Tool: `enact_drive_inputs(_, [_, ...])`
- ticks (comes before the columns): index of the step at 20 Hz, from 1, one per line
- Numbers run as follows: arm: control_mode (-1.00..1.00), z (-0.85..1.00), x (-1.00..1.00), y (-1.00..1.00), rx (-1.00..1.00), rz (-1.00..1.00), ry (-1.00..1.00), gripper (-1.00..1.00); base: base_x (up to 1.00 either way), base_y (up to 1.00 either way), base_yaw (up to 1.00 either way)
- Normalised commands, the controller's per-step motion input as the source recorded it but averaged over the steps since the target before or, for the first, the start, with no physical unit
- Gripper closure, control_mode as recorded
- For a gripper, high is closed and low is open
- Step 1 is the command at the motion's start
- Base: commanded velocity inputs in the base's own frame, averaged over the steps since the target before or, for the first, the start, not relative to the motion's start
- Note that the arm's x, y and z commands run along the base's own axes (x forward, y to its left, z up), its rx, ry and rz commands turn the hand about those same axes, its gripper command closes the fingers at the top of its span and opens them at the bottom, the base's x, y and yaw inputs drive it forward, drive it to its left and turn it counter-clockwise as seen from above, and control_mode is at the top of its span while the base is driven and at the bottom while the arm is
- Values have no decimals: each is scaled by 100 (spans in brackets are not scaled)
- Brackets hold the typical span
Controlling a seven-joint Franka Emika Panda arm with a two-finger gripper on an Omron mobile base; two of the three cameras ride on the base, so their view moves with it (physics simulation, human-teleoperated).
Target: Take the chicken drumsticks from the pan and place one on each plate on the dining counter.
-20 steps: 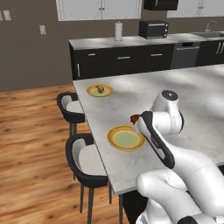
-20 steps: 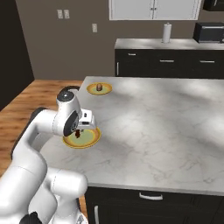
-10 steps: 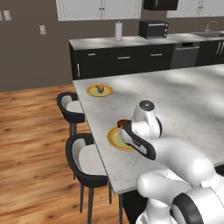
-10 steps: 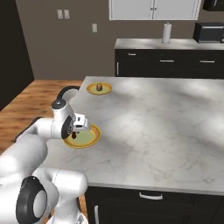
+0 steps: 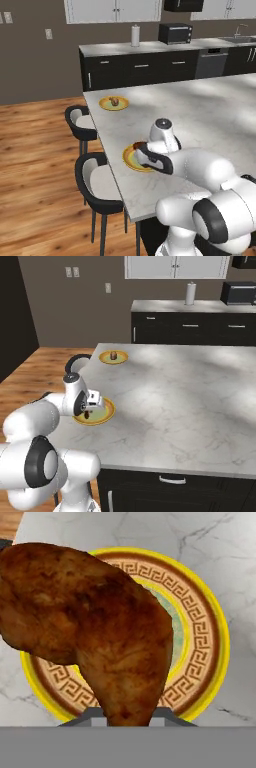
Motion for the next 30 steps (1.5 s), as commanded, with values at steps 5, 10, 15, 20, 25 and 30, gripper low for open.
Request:
enact_drive_inputs(5, [-100, -22, 39, 0, 0, -3, 8, 100, 0, 0, 0])
enact_drive_inputs(10, [-100, -19, 35, 0, 0, -2, 5, 100, 0, 0, 0])
enact_drive_inputs(15, [-100, -23, 20, 0, 0, -1, 1, 100, 0, 0, 0])
enact_drive_inputs(20, [-100, -25, 6, 0, 0, -2, 0, 100, 0, 0, 0])
enact_drive_inputs(25, [-100, -21, 6, 0, 0, -1, 0, 100, 0, 0, 0])
enact_drive_inputs(30, [-100, -14, 18, 0, 0, -1, 0, 100, 0, 0, 0])
